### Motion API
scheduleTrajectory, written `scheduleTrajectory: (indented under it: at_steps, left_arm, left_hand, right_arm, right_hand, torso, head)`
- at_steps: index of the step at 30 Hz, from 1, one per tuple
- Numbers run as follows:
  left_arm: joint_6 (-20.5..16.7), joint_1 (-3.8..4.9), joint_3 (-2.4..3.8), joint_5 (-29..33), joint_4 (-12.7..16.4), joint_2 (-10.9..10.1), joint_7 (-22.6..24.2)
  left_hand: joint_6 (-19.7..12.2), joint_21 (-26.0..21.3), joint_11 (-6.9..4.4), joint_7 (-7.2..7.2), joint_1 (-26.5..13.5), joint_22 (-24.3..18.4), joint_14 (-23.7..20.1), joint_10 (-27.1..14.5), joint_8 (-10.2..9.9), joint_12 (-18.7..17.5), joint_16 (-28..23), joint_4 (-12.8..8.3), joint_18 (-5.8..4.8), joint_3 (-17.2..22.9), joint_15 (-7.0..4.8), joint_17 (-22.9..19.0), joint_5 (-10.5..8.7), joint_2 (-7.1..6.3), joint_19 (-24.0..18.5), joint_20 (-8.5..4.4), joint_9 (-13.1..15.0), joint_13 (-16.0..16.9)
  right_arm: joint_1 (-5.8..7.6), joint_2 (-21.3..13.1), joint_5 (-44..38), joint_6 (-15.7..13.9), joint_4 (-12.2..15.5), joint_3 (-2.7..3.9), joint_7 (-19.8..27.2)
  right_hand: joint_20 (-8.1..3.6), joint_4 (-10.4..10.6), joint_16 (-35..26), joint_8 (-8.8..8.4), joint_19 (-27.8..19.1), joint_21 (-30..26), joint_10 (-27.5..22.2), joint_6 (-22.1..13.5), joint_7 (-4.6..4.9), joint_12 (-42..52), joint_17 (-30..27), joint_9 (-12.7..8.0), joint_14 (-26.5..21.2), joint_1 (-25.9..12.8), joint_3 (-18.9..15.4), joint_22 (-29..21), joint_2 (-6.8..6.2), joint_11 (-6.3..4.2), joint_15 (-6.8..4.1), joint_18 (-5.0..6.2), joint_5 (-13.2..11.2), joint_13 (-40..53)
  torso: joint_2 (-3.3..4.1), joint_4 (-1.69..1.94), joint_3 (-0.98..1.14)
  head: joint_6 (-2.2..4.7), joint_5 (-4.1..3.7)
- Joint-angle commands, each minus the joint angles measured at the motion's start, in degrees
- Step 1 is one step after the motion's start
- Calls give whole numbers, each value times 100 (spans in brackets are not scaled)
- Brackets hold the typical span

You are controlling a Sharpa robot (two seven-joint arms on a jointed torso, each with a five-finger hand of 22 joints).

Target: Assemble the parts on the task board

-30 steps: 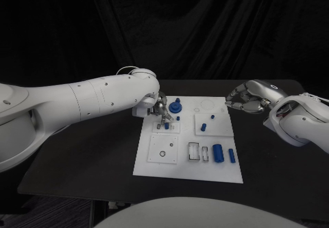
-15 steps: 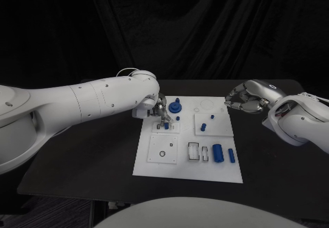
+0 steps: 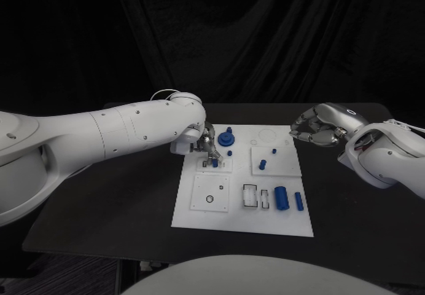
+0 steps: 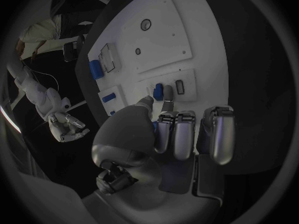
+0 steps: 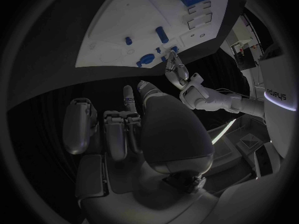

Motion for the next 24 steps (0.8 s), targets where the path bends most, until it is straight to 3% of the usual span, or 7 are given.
scheduleTrajectory:
  at_steps: [1, 6, 17, 24]
  left_arm:
    - [82, -19, 4, 45, 16, 4, 8]
    - [71, -28, 5, 45, 19, 11, 16]
    - [-18, -40, 5, 47, 37, 13, 79]
    - [-317, -54, 5, 50, 85, -46, 170]
  left_hand:
    - [-33, -30, 29, -18, 81, 1008, 615, 609, -45, -25, 14, -40, 62, 69, 28, 1508, 166, -11, -17, 10, -13, 1507]
    - [-43, -43, 24, -23, 131, 1012, 615, 609, -53, -25, 14, -92, 64, 171, 24, 1508, 419, -55, -22, 5, -25, 1507]
    - [-26, -45, 8, -42, 240, 1024, 615, 609, -38, -25, 14, -202, 63, 369, 13, 1508, 477, -92, -16, -2, -19, 1507]
    - [19, -30, -23, -75, 326, 1053, 615, 609, 28, -25, 14, -362, 57, 729, -11, 1508, 635, -178, 9, -30, 68, 1507]
  right_arm:
    - [-14, 3, -13, 29, -4, 4, -103]
    - [-14, 11, -13, 31, -7, 4, -114]
    - [-14, 23, -111, 7, -11, 4, -129]
    - [-14, 22, -127, 23, -11, 4, -170]
  right_hand:
    - [8, -1, 17, -23, -35, -21, 606, 40, 1, 15, 1510, -9, 600, 60, 47, 1048, -2, 18, 28, 34, 28, 1510]
    - [7, -5, 17, -22, -47, -44, 606, 42, 0, 15, 1510, -11, 600, 76, 58, 1041, -2, 17, 28, 39, 50, 1510]
    - [6, -23, 17, -17, -55, -63, 606, 54, -3, 15, 1510, -16, 600, 128, 95, 1036, 5, 14, 25, 43, 102, 1510]
    - [2, -65, 17, -11, -57, -70, 606, 66, -9, 15, 1510, -18, 600, 204, 132, 1035, -1, 8, 20, 44, 136, 1510]
  torso:
    - [0, 7, 3]
    - [-1, 2, 3]
    - [-1, 0, -1]
    - [-2, 0, 4]
  head:
    - [-1, -7]
    - [-1, -11]
    - [-1, -19]
    - [-1, -14]
